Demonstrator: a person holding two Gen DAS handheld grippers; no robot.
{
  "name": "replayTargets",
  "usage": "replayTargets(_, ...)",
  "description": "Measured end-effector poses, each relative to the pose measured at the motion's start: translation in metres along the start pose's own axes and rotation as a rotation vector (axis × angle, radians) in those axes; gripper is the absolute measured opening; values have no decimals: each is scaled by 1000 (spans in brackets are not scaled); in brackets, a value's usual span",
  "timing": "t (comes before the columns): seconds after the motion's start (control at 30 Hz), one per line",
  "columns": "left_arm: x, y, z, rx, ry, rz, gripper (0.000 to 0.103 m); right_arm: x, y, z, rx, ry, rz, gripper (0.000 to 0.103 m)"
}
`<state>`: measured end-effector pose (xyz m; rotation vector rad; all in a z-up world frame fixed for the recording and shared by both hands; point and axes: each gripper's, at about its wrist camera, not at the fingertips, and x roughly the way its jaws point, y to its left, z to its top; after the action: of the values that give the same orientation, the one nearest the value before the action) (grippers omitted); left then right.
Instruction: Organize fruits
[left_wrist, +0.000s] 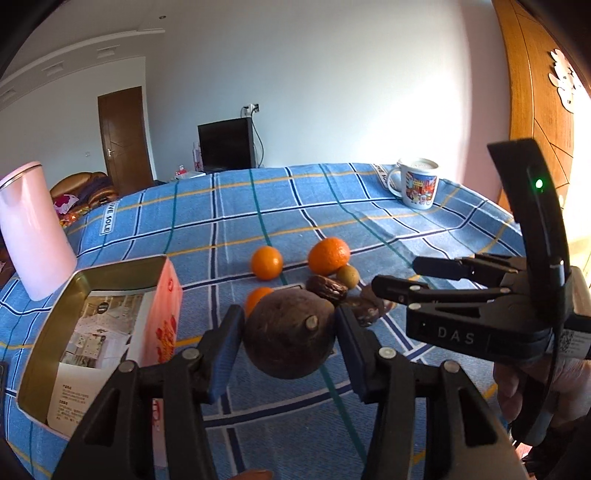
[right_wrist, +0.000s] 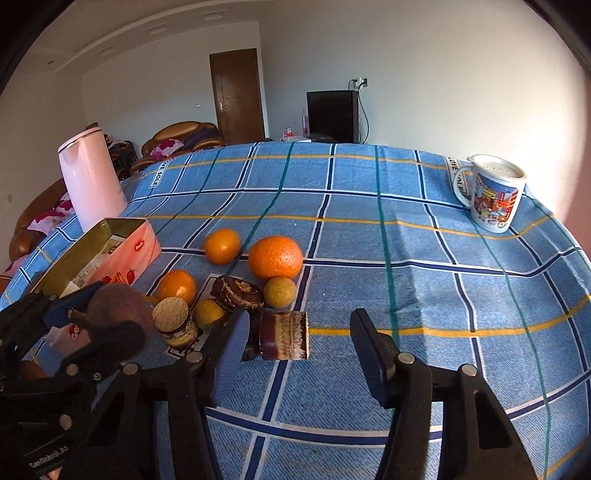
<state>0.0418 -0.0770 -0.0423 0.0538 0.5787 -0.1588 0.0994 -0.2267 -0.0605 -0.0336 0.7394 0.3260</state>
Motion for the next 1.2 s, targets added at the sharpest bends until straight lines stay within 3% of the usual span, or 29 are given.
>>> replayTargets(0.27,-6,28,-1,-62,-20,20,53,23,-4,3,46,80,52,32)
replayTargets(0.4,-14,38,-1,-82,-38,31,53,21,-5,3,53,76,78,31)
replayTargets(0.63,-23,51,1,-102,-64,71,53,-1,1,5,34,-32,32,31)
replayTargets(0.9,-29,66,-3,-116,-71,89,53,-23,27,16,-11,-132,87,31)
replayTargets(1.13,-35,77,-4,-142,-85,88,53,-30,37,15,-50,-154,77,31)
replayTargets(1.2,-37,77,-4,-142,-88,90,53,-35,32,14,-31,-161,117,31)
